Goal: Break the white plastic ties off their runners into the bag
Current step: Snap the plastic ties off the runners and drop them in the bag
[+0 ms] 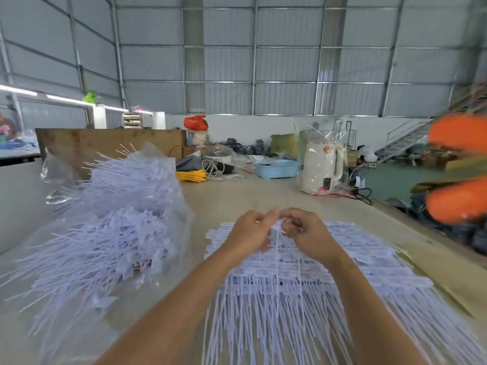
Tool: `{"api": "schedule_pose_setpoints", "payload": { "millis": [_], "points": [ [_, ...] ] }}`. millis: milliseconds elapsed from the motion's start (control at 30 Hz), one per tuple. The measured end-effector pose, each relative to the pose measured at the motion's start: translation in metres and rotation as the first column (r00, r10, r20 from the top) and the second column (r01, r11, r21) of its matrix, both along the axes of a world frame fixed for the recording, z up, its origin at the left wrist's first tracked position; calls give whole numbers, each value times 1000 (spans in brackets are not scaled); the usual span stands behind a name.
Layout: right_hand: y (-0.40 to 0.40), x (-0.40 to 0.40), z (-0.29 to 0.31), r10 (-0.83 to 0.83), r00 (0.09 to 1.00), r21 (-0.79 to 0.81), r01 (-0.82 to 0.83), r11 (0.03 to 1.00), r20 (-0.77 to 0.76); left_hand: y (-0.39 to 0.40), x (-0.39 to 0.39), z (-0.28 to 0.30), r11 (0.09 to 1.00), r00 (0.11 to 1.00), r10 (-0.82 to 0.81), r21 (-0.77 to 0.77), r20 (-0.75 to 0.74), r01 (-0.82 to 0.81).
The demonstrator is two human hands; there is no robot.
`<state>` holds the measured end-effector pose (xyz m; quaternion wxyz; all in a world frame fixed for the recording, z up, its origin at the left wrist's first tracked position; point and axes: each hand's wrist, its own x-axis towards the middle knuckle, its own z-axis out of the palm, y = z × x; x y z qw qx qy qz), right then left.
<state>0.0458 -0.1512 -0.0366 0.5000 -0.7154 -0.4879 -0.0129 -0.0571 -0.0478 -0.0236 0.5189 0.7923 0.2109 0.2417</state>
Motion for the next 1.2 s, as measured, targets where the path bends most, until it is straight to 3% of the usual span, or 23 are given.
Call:
{"api": "schedule_pose_setpoints", "payload": {
  "millis": [67,133,233,333,467,733,800,867,933,1000,1067,1200],
  "points": [
    [0,3,1,-6,1000,22,6,1000,-13,-3,13,-12,963,995,-74,-255,73,91],
    [1,9,1,-29,999,-36,28,999,-31,0,19,-23,932,985,-62,-343,160,115],
    [2,19,1,-23,999,-221,28,975,23,1,22,-33,935,977,-13,-345,213,87],
    [4,16,-5,9,996,-322,22,946,94,-1,23,-34,976,972,48,-219,228,3],
    [3,8,-14,75,993,-282,-48,958,87,-3,20,-37,993,969,31,-118,244,-2],
    [-3,4,-9,68,991,-175,-47,984,114,-4,18,-29,981,972,18,-192,233,28],
    [-4,6,-11,36,983,-194,-1,981,179,-4,15,-28,976,976,-2,-214,217,50],
    [-12,18,-15,-82,961,-257,153,954,265,1,9,-24,959,977,-30,-270,210,87],
    [-30,31,-13,-223,949,-219,271,937,221,8,3,-21,933,973,-35,-341,230,114],
    [-44,36,-4,-230,972,1,230,973,54,13,2,-21,913,960,-31,-384,279,141],
    [-43,24,11,-174,985,137,170,976,18,8,5,-25,897,944,-37,-405,327,176],
    [-16,-10,21,-41,983,71,29,997,180,-9,13,-29,821,928,-41,-517,372,243]
  ]
}}
